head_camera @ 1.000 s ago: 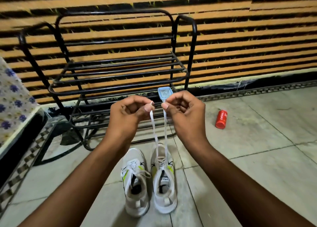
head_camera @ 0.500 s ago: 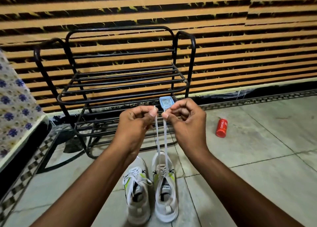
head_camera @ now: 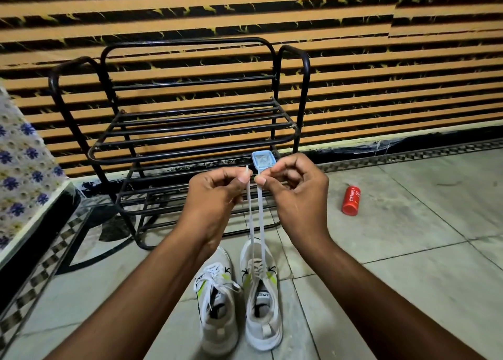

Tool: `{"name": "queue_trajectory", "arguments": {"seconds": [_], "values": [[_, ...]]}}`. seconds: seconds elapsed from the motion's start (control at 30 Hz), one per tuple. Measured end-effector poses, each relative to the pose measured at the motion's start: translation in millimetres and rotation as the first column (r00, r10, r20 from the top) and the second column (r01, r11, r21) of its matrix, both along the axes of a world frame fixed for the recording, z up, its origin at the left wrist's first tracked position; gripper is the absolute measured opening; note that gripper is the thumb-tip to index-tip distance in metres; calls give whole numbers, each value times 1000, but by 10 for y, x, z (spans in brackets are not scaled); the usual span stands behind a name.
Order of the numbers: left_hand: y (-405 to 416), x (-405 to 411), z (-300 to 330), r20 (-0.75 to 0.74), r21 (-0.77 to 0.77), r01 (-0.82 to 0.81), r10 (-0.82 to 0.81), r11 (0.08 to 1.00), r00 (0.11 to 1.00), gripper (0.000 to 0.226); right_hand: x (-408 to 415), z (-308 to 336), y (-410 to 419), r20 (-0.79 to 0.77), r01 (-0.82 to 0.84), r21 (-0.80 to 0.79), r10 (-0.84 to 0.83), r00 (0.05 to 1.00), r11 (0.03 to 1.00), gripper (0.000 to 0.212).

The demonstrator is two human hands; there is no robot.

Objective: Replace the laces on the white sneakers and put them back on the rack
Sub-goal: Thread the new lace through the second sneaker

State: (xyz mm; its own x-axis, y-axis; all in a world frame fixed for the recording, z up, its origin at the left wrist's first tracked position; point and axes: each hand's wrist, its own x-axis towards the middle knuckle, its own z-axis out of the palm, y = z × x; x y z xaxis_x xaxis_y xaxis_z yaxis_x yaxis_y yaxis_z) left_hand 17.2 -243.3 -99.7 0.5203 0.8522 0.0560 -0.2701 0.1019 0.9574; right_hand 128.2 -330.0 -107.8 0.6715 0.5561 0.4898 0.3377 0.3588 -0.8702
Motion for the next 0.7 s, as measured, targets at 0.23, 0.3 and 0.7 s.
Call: {"name": "queue_trajectory", "arguments": {"seconds": [0.23,0.3,0.7], "values": [[-28,-3,5,4,-2,-14,14,1000,1000,4,-7,24,-13,-4,4,10,-4,1000,1000,25],[-34,-4,3,10,-6,-17,17,1000,1000,5,-6,27,-12,0,6,9,-6,1000,1000,25],[-35,12,-28,20,17,-17,17,1000,1000,5,11,18,-30,23,18,11,-18,1000,1000,26]]}}
